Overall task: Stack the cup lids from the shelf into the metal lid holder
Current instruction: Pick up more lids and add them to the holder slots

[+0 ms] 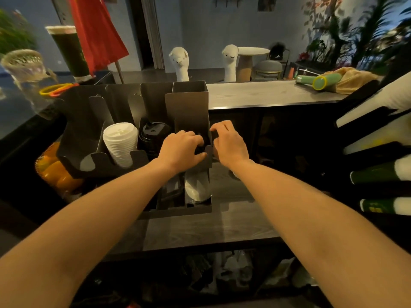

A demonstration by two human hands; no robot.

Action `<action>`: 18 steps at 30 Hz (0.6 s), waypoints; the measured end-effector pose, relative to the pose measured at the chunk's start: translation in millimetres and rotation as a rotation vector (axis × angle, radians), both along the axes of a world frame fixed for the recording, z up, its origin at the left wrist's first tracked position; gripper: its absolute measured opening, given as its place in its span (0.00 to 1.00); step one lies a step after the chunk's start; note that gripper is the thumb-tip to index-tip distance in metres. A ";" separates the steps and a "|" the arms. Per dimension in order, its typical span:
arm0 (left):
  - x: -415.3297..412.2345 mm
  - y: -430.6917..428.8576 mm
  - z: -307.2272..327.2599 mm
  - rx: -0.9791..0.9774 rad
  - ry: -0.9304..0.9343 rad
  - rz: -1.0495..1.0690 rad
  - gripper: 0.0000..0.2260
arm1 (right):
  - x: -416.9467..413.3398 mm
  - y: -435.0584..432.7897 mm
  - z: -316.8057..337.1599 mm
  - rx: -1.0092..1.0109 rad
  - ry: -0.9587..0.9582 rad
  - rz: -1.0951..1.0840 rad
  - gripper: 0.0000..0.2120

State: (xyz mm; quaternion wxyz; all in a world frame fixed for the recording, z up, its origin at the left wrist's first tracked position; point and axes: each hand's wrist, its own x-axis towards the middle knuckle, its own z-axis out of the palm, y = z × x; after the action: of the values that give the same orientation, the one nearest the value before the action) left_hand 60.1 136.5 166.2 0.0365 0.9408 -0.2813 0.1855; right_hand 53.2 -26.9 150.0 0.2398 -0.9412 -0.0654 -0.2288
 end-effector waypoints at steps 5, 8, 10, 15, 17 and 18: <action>-31.8 -20.0 -21.5 -0.029 0.209 -0.012 0.12 | -41.2 -22.9 -27.8 -0.051 0.154 -0.090 0.11; -41.9 -36.2 -39.4 -0.033 0.355 -0.011 0.13 | -61.4 -36.6 -48.3 0.001 0.245 -0.156 0.08; -47.1 -49.7 -52.2 0.016 0.423 -0.031 0.15 | -72.1 -49.3 -61.8 0.056 0.298 -0.222 0.07; -54.1 -84.1 -78.2 0.139 0.504 -0.099 0.17 | -89.4 -85.1 -86.0 0.090 0.419 -0.353 0.09; -53.4 -98.8 -87.4 0.150 0.510 -0.109 0.18 | -91.2 -100.2 -93.2 0.084 0.459 -0.388 0.11; -51.9 -106.0 -91.2 0.156 0.514 -0.109 0.19 | -90.5 -107.8 -96.7 0.083 0.476 -0.403 0.12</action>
State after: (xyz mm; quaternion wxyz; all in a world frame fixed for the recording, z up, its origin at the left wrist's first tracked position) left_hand 8.2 30.5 75.0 0.0439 0.9404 -0.3266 -0.0838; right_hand -37.3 -134.7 53.3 0.2366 -0.9517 0.1898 -0.0477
